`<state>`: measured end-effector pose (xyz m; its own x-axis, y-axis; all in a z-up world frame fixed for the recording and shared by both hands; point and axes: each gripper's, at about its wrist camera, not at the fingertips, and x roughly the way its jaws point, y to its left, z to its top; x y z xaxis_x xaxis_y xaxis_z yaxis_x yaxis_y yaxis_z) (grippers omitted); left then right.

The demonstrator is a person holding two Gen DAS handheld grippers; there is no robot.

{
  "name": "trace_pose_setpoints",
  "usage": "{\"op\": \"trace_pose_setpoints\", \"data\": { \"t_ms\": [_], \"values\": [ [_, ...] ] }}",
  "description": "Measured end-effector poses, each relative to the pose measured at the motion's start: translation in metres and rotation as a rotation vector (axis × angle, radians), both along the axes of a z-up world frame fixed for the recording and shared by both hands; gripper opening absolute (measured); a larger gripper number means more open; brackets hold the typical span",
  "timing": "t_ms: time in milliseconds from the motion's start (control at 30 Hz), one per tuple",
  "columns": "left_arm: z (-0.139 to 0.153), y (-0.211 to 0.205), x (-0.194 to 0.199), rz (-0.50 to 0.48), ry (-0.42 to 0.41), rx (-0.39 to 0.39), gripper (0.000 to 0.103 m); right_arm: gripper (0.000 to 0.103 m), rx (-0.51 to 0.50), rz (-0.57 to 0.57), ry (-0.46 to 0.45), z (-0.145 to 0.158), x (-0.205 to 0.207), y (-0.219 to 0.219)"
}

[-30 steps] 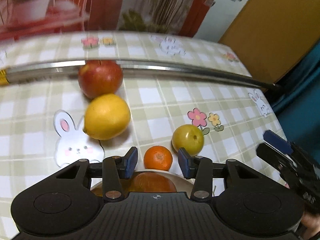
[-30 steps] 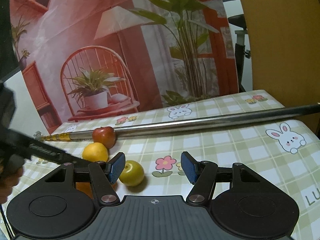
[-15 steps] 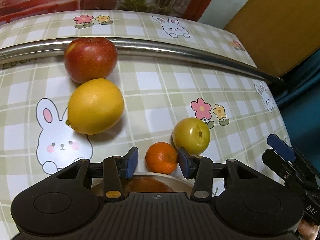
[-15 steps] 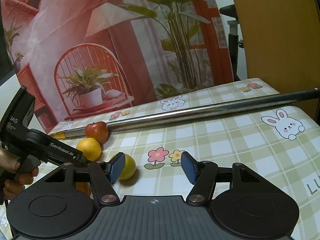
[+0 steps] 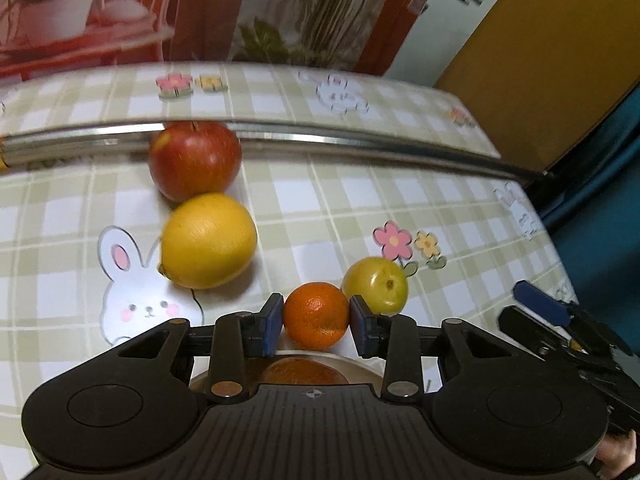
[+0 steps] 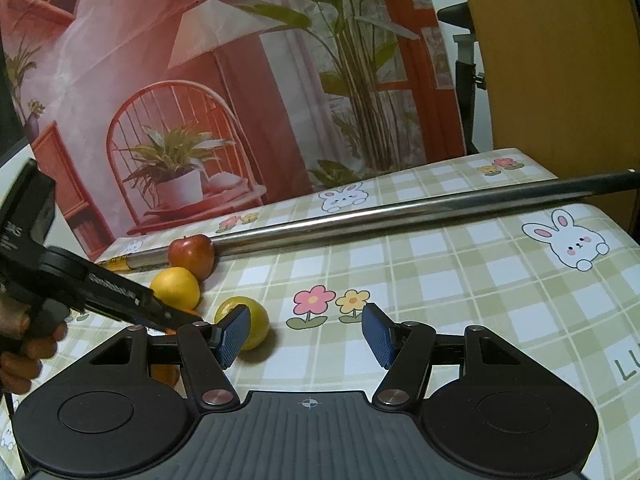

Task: Organize fruits
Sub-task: 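Reach the left gripper toward a mandarin while the right approaches a yellow-green fruit, then grasp the mandarin with the left gripper while the right grasps a yellow grapefruit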

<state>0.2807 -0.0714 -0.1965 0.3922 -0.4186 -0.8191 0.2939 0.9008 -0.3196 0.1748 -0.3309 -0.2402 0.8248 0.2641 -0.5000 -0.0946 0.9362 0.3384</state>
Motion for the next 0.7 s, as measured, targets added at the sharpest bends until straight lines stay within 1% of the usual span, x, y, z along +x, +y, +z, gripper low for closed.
{"op": "trace_pose_setpoints", "data": {
  "t_ms": [167,267,533,700],
  "values": [
    [0.023,0.023,-0.028,0.021,-0.082,-0.011,0.038,0.058,-0.009,0.009,-0.004,0.004,0.0,0.003],
    [0.03,0.038,-0.046,0.046,-0.108,-0.01,0.038,0.058,-0.017,0.016,-0.006,0.008,0.001,0.006],
    [0.035,0.074,-0.085,0.115,-0.146,-0.026,0.038,0.058,-0.046,0.068,-0.01,0.019,0.006,0.027],
    [0.034,0.087,-0.102,0.14,-0.166,-0.043,0.038,0.058,-0.1,0.124,-0.016,0.029,0.01,0.047]
  ]
}}
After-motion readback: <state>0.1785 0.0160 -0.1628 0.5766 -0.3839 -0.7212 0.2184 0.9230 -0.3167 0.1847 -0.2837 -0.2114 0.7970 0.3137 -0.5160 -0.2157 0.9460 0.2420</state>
